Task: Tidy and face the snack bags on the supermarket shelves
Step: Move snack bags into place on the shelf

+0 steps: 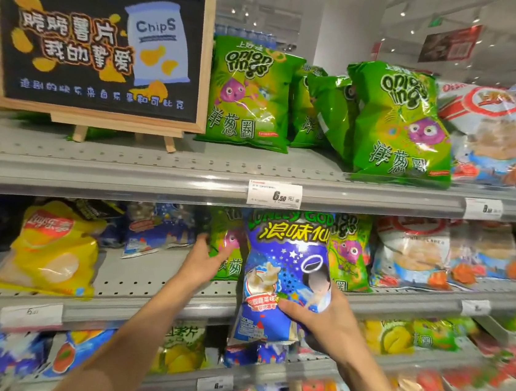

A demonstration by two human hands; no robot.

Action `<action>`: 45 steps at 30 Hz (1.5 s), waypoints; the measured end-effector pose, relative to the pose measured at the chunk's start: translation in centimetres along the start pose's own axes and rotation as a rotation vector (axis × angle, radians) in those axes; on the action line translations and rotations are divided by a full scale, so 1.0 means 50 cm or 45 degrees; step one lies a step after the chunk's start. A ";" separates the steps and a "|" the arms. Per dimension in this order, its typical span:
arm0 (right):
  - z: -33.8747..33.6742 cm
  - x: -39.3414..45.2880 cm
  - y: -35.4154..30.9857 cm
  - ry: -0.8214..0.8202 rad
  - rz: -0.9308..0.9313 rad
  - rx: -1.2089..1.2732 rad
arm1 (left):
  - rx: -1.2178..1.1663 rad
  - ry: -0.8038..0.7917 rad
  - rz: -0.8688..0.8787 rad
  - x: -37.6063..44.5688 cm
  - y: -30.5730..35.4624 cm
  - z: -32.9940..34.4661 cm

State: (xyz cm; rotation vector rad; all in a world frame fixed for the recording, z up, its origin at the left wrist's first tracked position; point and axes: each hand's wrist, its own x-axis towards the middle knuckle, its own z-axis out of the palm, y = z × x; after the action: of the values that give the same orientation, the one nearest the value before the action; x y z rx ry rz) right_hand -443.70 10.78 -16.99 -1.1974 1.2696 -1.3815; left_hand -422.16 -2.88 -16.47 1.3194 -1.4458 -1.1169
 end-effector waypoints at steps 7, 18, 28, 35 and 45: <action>0.123 0.060 0.006 -0.116 -0.037 -0.090 | 0.831 0.399 0.282 -0.071 -0.067 -0.146; 0.375 0.183 0.016 -0.098 -0.053 -0.117 | 1.483 0.764 0.520 -0.221 -0.158 -0.313; 0.433 0.209 0.068 -0.059 -0.094 -0.365 | 1.469 0.646 0.482 -0.235 -0.179 -0.322; 0.408 0.201 0.061 -0.183 0.012 -0.394 | 1.431 0.702 0.512 -0.217 -0.178 -0.327; 0.493 0.106 0.054 0.650 -0.554 -0.748 | 0.731 0.645 0.760 -0.190 -0.200 -0.448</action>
State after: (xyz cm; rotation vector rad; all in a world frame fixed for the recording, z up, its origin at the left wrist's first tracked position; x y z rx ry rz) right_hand -420.08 1.82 -18.98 -1.6494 1.9484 -1.7673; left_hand -397.44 4.76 -21.26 1.2772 -1.6491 0.0390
